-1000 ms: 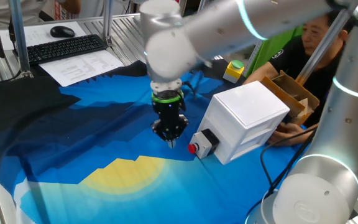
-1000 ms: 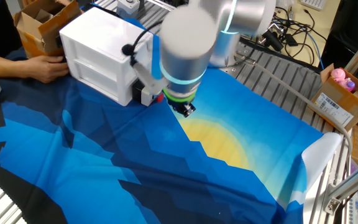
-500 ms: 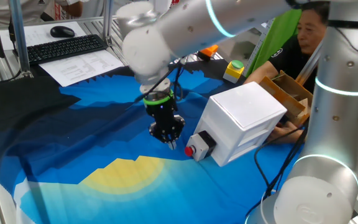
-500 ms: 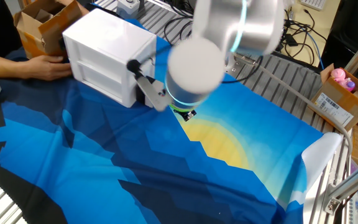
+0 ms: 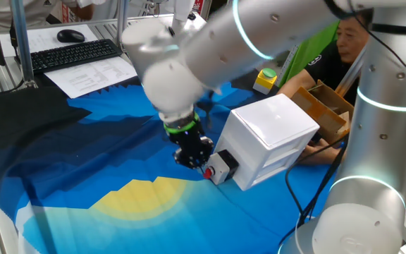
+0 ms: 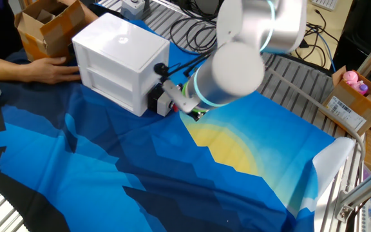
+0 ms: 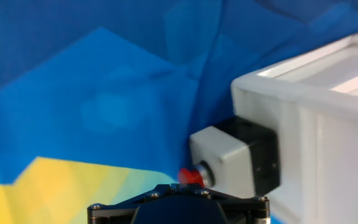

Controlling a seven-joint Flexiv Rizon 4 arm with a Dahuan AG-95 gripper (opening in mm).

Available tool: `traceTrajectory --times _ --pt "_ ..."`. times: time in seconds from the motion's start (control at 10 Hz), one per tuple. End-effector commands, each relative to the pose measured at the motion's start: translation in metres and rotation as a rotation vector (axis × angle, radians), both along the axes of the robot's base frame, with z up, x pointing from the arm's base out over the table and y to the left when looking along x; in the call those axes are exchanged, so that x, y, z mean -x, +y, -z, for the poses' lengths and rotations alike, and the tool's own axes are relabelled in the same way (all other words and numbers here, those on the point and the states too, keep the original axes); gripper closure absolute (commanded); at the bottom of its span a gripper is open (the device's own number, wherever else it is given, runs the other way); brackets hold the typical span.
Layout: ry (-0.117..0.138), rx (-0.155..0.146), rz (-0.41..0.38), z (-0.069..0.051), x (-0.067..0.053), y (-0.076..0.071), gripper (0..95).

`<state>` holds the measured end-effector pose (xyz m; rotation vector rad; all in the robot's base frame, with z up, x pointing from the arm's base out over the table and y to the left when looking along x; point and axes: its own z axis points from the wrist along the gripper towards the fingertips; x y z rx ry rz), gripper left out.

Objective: Press the button horizontally

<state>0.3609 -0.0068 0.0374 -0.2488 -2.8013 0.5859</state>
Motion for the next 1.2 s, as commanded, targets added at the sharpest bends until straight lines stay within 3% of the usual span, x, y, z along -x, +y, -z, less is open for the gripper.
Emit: traceTrajectory --times 0.1,0.5,0.7,0.8,1.0,1.2 --pt "-0.026 -0.057 -0.009 0.007 0.003 -0.006 95.0" --pt "-0.039 -0.091 -0.002 0.01 0.002 -0.01 95.0" --pt "-0.053 -0.123 -0.009 0.016 -0.002 -0.021 95.0" --pt "-0.055 -0.12 -0.003 0.016 -0.001 -0.021 95.0" --pt "-0.077 -0.15 0.069 0.0 -0.004 -0.005 95.0" --pt "-0.083 -0.144 0.09 -0.021 -0.013 0.021 95.0"
